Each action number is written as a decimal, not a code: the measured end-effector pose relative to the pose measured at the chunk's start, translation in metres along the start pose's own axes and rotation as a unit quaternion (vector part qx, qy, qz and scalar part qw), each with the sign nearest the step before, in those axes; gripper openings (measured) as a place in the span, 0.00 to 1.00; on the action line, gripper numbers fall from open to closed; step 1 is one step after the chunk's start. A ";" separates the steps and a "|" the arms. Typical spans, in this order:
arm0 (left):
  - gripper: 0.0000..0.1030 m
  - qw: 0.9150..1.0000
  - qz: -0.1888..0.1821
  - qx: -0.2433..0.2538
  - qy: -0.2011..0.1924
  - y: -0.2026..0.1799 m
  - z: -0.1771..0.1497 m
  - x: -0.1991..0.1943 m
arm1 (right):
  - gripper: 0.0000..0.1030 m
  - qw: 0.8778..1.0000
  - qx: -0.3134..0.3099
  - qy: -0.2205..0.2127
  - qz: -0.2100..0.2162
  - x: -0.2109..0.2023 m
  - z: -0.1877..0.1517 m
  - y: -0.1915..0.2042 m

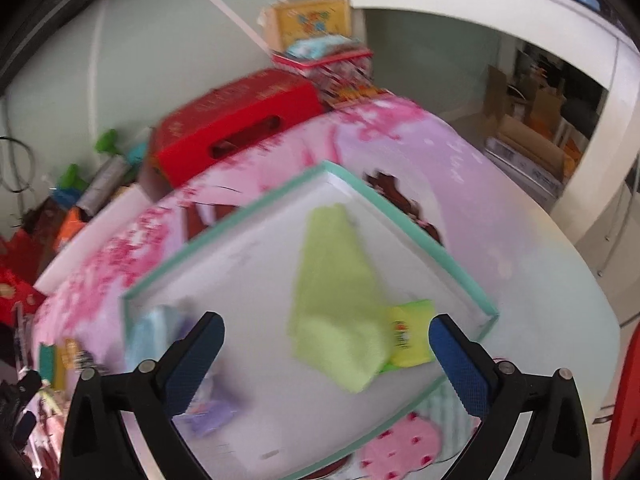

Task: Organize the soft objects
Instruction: 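Move both grippers back toward the pink knit items on the bed, then grasp the pink fuzzy knit with the left gripper while the right gripper grasps the red fuzzy hair tie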

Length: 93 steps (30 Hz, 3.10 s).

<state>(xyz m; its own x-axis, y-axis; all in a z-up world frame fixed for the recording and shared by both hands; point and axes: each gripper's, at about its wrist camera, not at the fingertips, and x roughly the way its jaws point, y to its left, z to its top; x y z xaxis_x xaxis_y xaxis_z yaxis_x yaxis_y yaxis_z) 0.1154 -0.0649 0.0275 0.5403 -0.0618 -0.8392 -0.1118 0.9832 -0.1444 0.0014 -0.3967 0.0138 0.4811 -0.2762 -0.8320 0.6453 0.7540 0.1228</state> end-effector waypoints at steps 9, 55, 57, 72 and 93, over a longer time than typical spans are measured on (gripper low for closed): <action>0.97 0.998 0.032 -0.055 -0.027 0.067 0.005 -0.020 | 1.00 0.994 -0.049 -0.013 0.096 -0.034 -0.017 0.074; 0.97 0.965 0.046 -0.235 0.104 0.193 -0.045 0.031 | 1.00 0.911 -0.211 0.245 0.257 0.006 -0.176 0.246; 0.97 0.965 0.045 -0.235 0.108 0.192 -0.044 0.034 | 1.00 0.913 -0.210 0.244 0.252 0.006 -0.178 0.247; 0.97 0.961 0.049 -0.251 0.106 0.193 -0.044 0.034 | 0.89 0.915 -0.218 0.235 0.246 0.009 -0.183 0.259; 0.96 0.960 -0.022 -0.249 0.129 0.177 -0.042 0.043 | 0.61 0.901 -0.222 0.253 0.274 0.003 -0.181 0.254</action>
<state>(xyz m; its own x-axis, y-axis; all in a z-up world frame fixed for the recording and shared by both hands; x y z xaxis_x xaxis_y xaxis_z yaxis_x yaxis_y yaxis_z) 0.0841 0.0990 -0.0558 0.3368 -0.2055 -0.9189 -0.5129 0.7784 -0.3620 0.0592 -0.0985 -0.0556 0.2513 0.4325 -0.8659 0.0384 0.8895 0.4554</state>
